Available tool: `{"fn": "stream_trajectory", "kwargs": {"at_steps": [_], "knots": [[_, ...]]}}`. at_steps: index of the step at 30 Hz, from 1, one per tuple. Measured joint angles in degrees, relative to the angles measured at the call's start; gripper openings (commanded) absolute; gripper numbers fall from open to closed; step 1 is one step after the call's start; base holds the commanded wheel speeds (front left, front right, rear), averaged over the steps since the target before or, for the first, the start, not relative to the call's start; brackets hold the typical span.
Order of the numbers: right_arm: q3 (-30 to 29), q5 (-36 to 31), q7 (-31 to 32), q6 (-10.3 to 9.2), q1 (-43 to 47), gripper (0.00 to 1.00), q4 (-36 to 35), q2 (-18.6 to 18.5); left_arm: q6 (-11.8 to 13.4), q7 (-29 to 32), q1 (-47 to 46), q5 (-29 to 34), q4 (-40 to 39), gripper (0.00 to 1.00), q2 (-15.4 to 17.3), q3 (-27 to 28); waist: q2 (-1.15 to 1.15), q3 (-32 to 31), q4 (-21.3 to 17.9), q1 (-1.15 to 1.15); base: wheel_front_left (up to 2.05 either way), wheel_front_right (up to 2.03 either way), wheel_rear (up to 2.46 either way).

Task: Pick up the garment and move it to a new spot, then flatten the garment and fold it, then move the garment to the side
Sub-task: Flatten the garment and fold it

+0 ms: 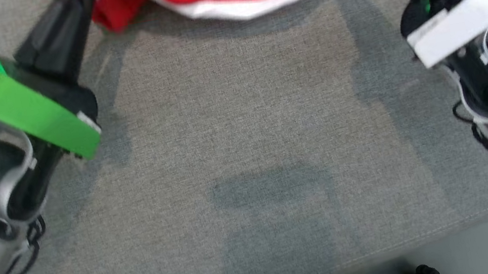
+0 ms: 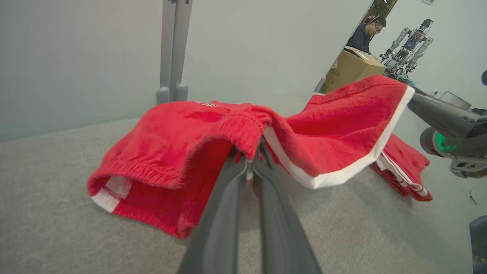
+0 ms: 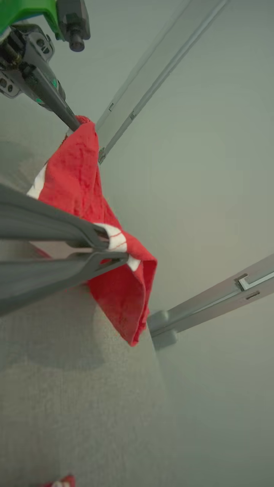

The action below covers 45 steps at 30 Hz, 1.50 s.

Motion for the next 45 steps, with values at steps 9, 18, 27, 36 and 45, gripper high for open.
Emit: {"fn": "stream_trajectory", "kwargs": {"at_steps": [9, 18, 27, 36, 45], "knots": [[4.6, -3.4, -6.0, 2.70, 12.5, 0.00, 5.0, -1.3, -2.1, -10.1, 14.5, 1.3, 5.9, 0.00, 1.5, -2.4, 0.00, 1.0, 0.9, 0.00, 0.00, 0.00, 0.00], [6.4, -7.2, -6.2, 4.54, 18.8, 0.00, 5.7, -9.3, -3.5, -9.5, 24.9, -0.9, 5.5, 0.00, 0.9, -3.6, 0.00, -4.5, 1.0, 0.00, 0.00, 0.00, 0.00], [7.7, -6.4, -1.1, 3.05, 30.9, 0.00, 2.7, -16.2, -3.8, -9.5, 34.4, -2.6, 5.9, 0.00, 0.5, -2.8, 0.00, -11.1, 2.0, 0.00, 0.00, 0.00, 0.00], [7.2, -0.7, 5.0, 1.48, 42.1, 0.00, -3.5, -22.7, -5.4, -8.2, 46.8, -7.8, -0.6, 0.00, 4.7, -8.0, 0.00, -17.2, 2.1, 0.00, 0.00, 0.00, 0.00], [3.1, 1.9, 6.1, 1.04, 43.3, 0.00, -13.3, -26.0, -5.7, -6.9, 48.3, -11.5, -10.6, 0.00, 10.2, -5.3, 0.00, -15.6, 1.5, 0.00, 0.00, 0.00, 0.00]]}}
